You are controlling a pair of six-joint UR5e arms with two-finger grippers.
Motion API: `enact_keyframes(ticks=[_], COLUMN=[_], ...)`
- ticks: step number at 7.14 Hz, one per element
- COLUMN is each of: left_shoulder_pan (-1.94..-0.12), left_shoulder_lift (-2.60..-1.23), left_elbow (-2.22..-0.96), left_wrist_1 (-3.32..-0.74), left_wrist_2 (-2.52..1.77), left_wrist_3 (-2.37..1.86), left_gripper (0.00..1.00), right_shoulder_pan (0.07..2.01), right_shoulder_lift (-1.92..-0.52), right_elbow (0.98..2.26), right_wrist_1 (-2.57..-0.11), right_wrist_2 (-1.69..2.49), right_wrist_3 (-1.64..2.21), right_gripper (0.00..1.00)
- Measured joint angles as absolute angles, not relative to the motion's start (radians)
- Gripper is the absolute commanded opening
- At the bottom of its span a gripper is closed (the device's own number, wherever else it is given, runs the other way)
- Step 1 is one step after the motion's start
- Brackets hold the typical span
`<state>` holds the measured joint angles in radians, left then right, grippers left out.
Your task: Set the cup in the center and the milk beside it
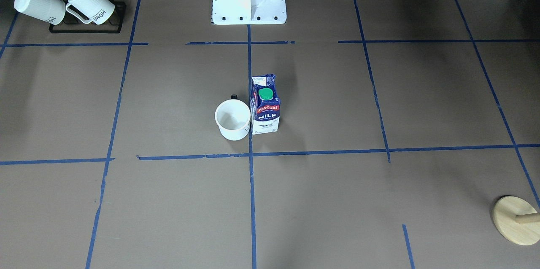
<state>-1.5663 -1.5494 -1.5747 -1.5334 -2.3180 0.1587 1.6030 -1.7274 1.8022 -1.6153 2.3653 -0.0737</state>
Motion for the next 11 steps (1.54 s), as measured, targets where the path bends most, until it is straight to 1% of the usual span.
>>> enact_keyframes(ticks=[11], left_shoulder_pan=[-1.569], left_shoulder_lift=[-1.546], left_elbow=[-1.578], left_wrist_1=[-1.532], left_wrist_2=[-2.350], left_wrist_3=[0.092], left_gripper=[1.00], right_shoulder_pan=[1.603], right_shoulder_lift=[-1.726], right_elbow=[1.796], right_wrist_1=[-1.615], right_wrist_2=[2.365], right_wrist_3=[-0.074], right_gripper=[1.00])
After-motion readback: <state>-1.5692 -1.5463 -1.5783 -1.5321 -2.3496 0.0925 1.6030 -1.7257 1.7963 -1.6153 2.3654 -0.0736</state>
